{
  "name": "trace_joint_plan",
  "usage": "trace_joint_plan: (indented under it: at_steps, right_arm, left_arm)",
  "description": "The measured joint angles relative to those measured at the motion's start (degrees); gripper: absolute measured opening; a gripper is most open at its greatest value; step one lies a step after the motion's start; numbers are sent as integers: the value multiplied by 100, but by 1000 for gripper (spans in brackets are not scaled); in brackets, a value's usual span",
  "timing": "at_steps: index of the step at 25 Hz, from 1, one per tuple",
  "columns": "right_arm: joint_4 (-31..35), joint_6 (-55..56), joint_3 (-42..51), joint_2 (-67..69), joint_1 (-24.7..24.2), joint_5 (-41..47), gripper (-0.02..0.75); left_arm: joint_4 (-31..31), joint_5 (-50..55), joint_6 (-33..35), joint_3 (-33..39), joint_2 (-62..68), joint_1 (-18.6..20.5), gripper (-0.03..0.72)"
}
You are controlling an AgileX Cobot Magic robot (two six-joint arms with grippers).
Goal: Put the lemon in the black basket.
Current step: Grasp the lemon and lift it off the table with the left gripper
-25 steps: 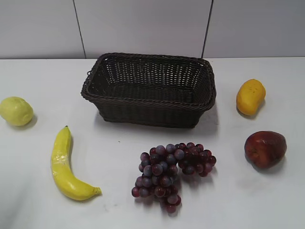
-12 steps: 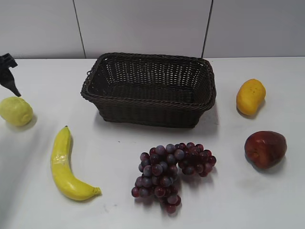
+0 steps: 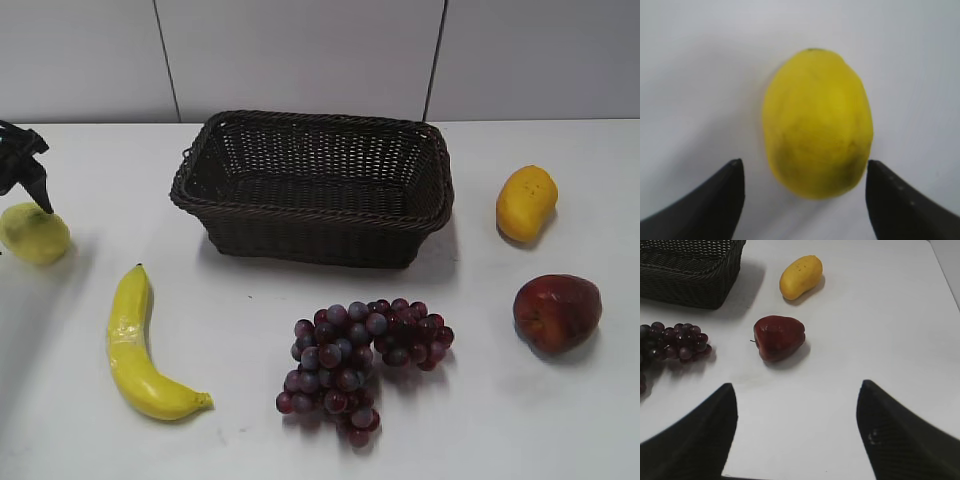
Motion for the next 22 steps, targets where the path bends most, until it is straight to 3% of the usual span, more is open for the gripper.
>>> trace_joint_plan:
  at_steps: [17,22]
  right_arm:
    - [0,0,0,0,0,0,561]
    - [0,0,0,0,0,0,561]
  left_arm:
    - [71,-105,-26,-321,471,43,535]
    - [421,-253,222,-359,242,43,533]
